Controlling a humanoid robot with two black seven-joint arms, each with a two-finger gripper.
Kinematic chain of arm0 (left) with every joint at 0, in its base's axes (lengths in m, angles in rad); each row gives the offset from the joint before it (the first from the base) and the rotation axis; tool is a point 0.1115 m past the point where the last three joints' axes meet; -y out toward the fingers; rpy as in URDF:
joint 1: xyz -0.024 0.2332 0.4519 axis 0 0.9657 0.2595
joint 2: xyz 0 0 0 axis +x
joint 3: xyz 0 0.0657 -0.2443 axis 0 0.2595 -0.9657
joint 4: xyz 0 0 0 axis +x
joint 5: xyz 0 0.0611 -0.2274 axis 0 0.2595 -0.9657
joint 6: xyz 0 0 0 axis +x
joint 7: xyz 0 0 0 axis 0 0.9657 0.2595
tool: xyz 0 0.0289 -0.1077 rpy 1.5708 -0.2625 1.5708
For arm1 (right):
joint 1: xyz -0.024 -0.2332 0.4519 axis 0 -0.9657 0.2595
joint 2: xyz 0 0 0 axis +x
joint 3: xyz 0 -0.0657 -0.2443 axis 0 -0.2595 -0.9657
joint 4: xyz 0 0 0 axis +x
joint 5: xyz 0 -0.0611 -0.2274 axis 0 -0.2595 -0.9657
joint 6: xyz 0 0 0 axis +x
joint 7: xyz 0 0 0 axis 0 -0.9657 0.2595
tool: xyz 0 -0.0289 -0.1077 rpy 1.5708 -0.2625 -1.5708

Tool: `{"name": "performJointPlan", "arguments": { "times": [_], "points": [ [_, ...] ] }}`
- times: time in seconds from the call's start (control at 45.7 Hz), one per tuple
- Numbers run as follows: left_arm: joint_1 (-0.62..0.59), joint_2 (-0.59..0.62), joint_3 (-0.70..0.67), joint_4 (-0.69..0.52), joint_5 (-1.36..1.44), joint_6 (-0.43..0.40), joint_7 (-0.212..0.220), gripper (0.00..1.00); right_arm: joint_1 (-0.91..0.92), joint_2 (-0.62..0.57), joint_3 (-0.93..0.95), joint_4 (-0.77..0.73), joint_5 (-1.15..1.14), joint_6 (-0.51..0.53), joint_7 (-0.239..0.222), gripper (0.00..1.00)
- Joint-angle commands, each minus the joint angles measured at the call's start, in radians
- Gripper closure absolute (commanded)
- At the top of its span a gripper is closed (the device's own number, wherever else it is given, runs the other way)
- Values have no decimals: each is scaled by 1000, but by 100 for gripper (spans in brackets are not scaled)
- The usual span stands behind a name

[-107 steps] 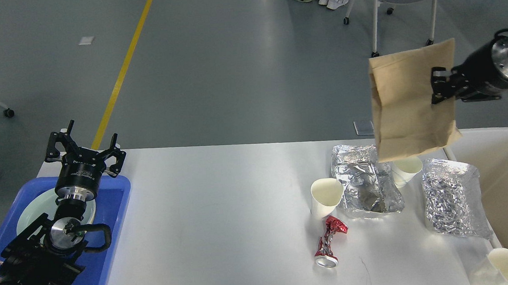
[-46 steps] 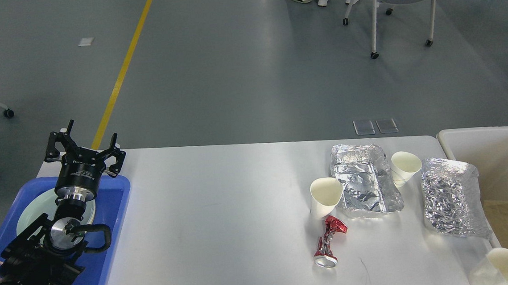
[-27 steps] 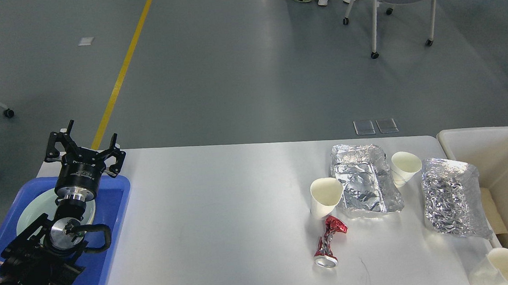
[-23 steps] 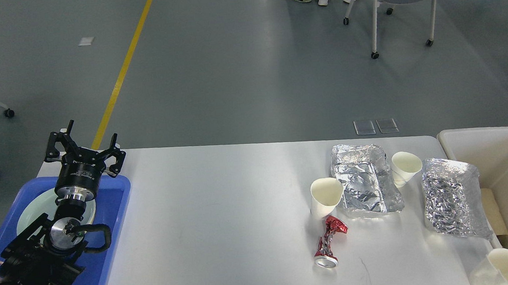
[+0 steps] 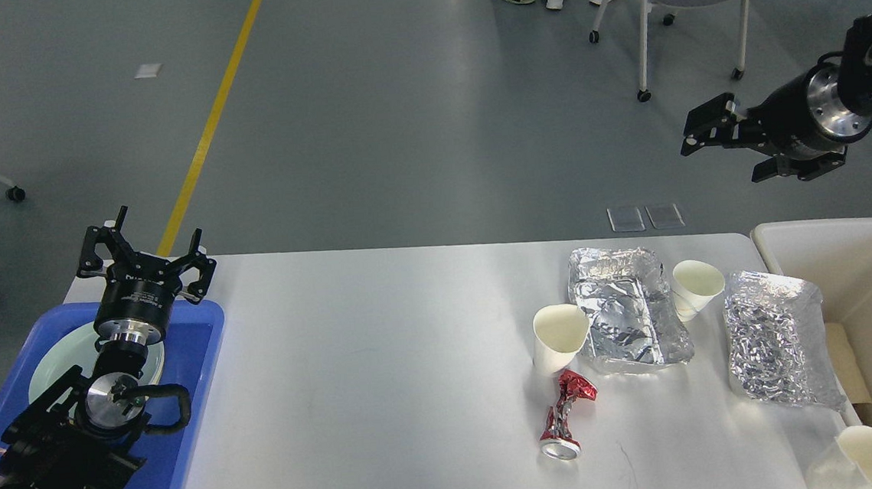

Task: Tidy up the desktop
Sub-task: 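Bring the right gripper back over the table toward the white cup, then lower the right gripper to the white paper cup nearest the bin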

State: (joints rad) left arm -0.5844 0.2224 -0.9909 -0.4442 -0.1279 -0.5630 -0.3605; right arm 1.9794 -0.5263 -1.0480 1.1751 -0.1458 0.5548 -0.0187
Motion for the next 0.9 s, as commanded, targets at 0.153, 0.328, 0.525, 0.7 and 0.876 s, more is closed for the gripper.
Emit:
{"name": "performJointPlan", "arguments": {
  "times": [0.153,0.328,0.525,0.7,0.876],
  "points": [
    [0,0,0,-1,-1,0,0,2,101,-6,-4,275,-18,17,-3,0],
    [0,0,0,1,-1,0,0,2,-66,-138,-24,166,-37,7,-3,0],
    [0,0,0,1,-1,0,0,2,-321,-287,-18,25,-112,-52,3,0],
    [0,0,0,1,1,0,0,2,-422,-394,-17,-3,-155,-61,13,0],
    [0,0,0,-1,1,0,0,2,-458,-481,-9,35,-211,-59,17,0]
  ]
}}
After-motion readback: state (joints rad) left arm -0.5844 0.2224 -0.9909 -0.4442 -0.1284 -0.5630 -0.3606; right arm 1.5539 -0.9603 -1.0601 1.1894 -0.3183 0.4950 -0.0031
